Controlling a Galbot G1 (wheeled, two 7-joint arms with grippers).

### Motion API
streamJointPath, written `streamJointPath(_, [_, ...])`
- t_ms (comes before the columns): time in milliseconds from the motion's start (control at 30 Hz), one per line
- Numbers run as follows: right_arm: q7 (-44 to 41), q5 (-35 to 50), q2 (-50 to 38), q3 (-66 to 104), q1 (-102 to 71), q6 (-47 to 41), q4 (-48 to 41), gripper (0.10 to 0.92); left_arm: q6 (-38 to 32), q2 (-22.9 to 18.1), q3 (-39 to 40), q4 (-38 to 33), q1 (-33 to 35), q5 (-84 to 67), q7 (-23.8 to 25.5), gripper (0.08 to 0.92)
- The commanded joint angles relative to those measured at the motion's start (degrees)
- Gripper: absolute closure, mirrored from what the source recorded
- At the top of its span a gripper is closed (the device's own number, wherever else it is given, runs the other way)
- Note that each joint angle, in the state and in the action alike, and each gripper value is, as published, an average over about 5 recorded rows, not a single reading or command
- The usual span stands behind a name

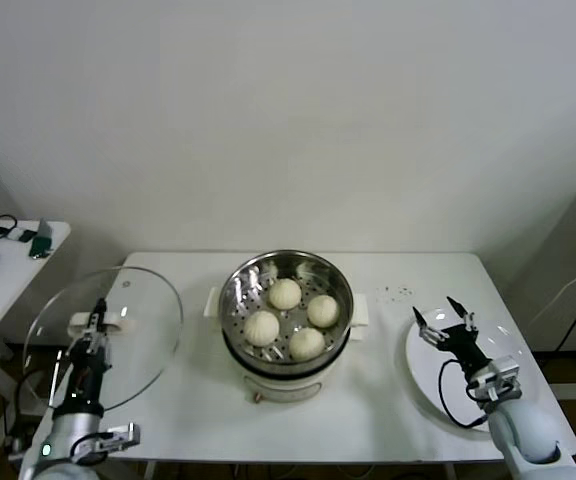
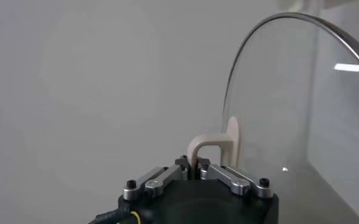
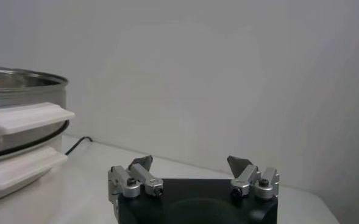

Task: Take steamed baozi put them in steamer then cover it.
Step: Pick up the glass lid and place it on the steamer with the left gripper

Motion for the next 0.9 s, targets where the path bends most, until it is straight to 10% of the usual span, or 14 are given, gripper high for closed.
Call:
streamJointPath(33, [-0.06,-0.95,0.67,-1.52,0.74,0.27,-0.34,0.203,13.16,12.84,12.62,-6.85,-6.01,-5.85,2.79,0.851])
streamJointPath(300, [0.04,-2.37,2.45,-2.2,1.37,0.39,-1.25,0.203,22.45,13.59,29.81,-4.6,-23.45,-4.33,12.04,0.851])
streamJointPath(900, [0.15,-3.36,2.57,-0.37,1.27,1.34,-3.19,0.203,25.81,-4.32,43.93,5.31,-35.75,8.64,25.29,0.851])
